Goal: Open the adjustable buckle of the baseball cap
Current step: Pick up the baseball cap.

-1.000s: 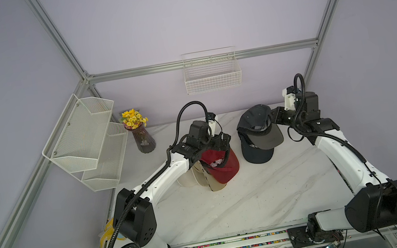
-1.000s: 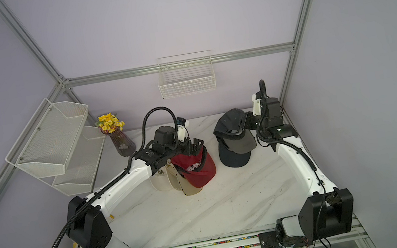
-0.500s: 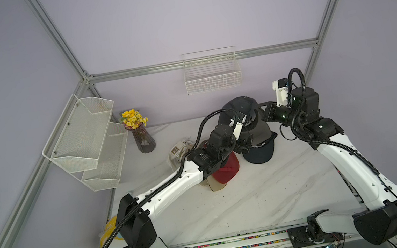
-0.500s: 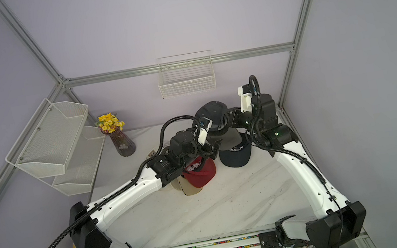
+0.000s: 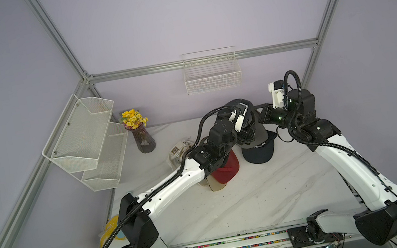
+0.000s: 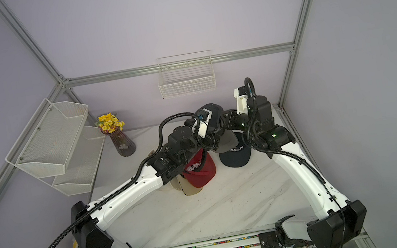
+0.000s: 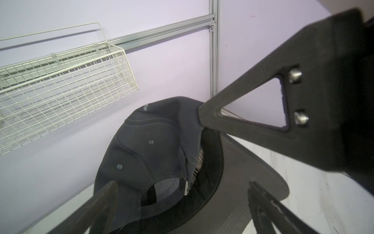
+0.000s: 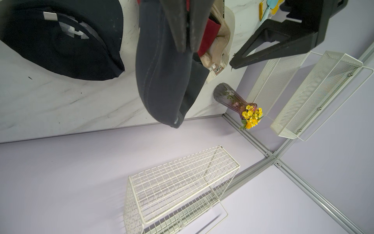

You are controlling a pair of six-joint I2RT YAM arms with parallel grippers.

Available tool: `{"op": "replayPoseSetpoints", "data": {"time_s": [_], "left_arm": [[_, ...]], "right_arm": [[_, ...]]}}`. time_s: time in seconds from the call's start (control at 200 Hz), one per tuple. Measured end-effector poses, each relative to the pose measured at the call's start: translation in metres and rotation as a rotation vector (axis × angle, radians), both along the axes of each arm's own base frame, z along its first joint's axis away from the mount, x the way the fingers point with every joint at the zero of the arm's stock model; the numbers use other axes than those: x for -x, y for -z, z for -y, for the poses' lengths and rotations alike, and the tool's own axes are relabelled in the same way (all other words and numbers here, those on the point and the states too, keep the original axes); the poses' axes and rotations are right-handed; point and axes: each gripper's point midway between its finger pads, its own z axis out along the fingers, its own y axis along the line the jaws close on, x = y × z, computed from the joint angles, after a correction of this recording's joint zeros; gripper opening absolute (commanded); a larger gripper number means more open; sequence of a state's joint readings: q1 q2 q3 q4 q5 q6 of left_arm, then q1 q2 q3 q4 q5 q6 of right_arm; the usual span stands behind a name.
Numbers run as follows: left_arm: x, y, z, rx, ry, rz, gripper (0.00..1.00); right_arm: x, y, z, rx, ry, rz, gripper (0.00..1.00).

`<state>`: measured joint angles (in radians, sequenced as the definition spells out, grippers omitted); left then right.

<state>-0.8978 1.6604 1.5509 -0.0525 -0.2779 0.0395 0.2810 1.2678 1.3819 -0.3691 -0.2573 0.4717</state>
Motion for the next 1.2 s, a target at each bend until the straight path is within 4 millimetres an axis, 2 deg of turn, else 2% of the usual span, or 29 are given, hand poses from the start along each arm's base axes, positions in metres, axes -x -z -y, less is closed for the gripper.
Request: {"op": "replayPoseSetpoints", "data": {"time_s": [0.375,1.2], "left_arm": [[-0.011,0.019,0.009,-0.043,-0.016,-0.012,0.98],[-0.021,0.004,0.0,-0.037,-0.075,0.057,0.86]], "right_arm": [[0.014,-0.016,-0.002,-0.016,-0.017,0.038,0.0],[0.03,-0.029,-0.01,-0.038,-0.07,0.064,0.0]]}}
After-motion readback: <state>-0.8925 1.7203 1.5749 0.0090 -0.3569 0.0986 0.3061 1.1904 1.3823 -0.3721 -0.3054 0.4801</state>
